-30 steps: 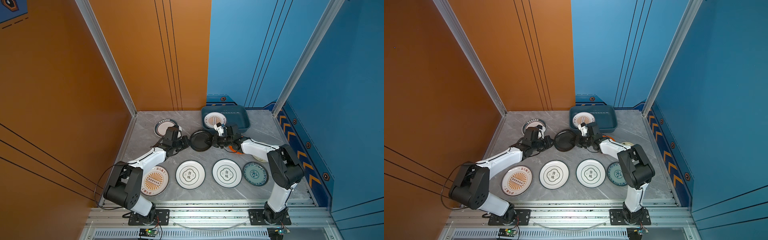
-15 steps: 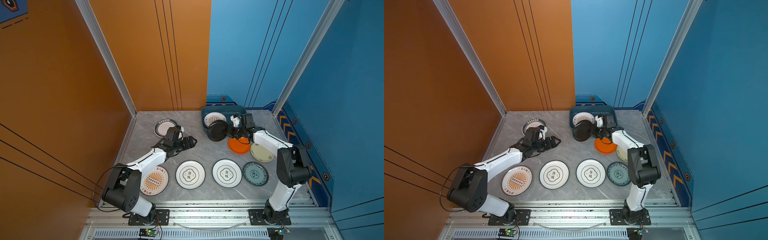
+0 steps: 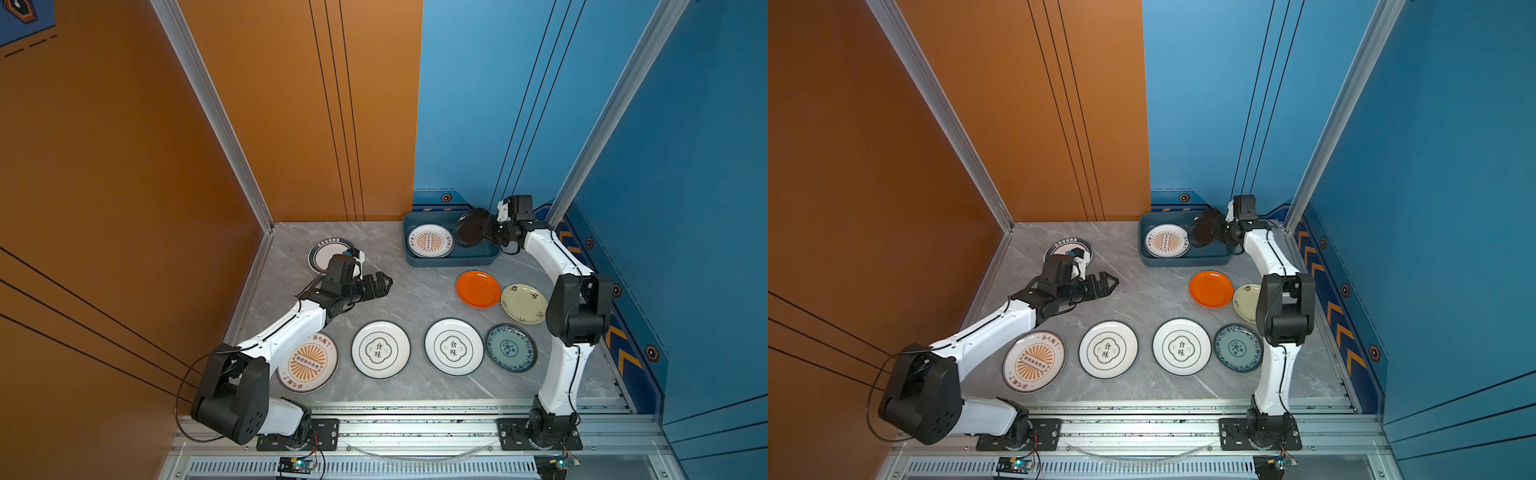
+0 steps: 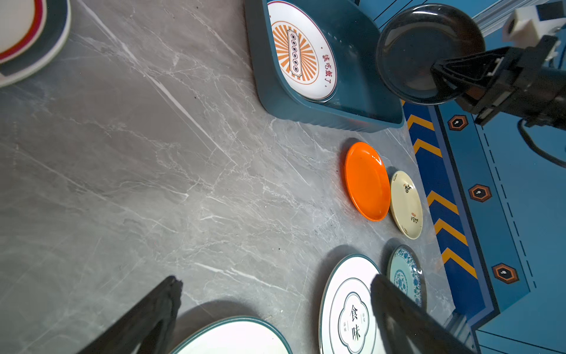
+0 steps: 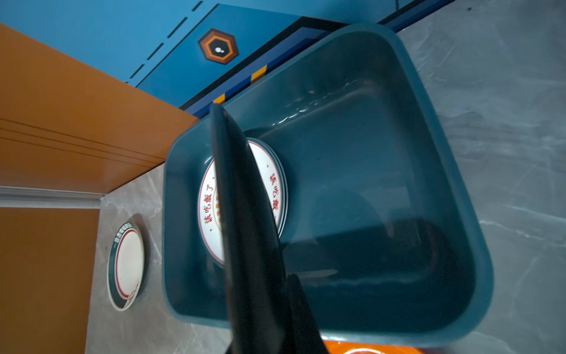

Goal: Place the plates into the plastic bin on the countertop
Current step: 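Carry the dark plate into the teal bin with the right gripper, then lower the dark plate into the bin beside the sunburst plates and release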

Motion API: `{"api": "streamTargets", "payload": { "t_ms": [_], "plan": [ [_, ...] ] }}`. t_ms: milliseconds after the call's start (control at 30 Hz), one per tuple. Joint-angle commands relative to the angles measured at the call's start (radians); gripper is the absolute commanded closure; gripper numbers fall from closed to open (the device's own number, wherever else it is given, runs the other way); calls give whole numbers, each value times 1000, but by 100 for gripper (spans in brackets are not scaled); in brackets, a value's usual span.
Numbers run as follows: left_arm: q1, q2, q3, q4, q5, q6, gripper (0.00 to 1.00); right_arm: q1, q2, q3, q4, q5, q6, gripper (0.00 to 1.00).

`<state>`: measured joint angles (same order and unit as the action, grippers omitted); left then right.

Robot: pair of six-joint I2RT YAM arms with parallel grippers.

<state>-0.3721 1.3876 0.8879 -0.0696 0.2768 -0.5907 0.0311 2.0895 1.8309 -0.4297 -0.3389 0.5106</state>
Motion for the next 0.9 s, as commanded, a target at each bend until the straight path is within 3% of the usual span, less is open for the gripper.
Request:
{"api": "streamTargets", "payload": {
  "t_ms": [0,400,867],
  "plan": [
    [17,-27,-29,-27,-4,28,2,-8,55,102,-86,58,-27,100],
    [61,-43,-64,-17,29,32,2,-25,180,179,-112,96,-26,100],
    [75,-20,-55,-10,52,31,2,-36,261,191,-107,48,0,100]
  ]
}}
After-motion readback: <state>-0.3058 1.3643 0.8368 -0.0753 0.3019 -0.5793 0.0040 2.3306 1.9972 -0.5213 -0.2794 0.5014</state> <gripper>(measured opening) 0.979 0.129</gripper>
